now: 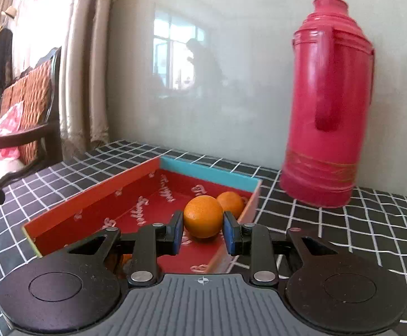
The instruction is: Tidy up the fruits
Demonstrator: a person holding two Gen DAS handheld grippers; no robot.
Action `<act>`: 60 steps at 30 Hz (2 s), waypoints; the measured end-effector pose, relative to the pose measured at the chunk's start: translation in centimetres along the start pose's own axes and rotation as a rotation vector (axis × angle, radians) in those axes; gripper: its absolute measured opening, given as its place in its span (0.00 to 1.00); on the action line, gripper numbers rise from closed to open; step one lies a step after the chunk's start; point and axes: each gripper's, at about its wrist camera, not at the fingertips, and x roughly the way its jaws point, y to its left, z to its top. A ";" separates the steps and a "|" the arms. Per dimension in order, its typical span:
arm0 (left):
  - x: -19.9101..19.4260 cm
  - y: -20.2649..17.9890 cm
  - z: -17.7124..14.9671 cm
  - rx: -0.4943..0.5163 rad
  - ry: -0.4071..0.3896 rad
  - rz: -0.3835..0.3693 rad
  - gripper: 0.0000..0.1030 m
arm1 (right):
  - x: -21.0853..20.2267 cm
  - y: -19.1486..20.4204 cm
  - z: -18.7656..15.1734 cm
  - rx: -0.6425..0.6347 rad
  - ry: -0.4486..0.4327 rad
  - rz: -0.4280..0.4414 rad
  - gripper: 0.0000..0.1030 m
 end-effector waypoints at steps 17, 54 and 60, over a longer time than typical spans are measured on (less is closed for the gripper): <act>-2.9 -6.2 0.3 0.068 -0.053 -0.165 0.94 | -5.9 -4.4 0.5 0.056 -0.198 -0.158 1.00; -17.4 -8.2 -5.3 0.063 -0.157 -0.305 0.94 | -20.9 -5.5 -6.4 0.001 -0.079 -0.341 1.00; -17.4 -8.4 -5.3 0.069 -0.156 -0.306 0.94 | -21.1 -6.0 -6.3 0.021 -0.078 -0.336 1.00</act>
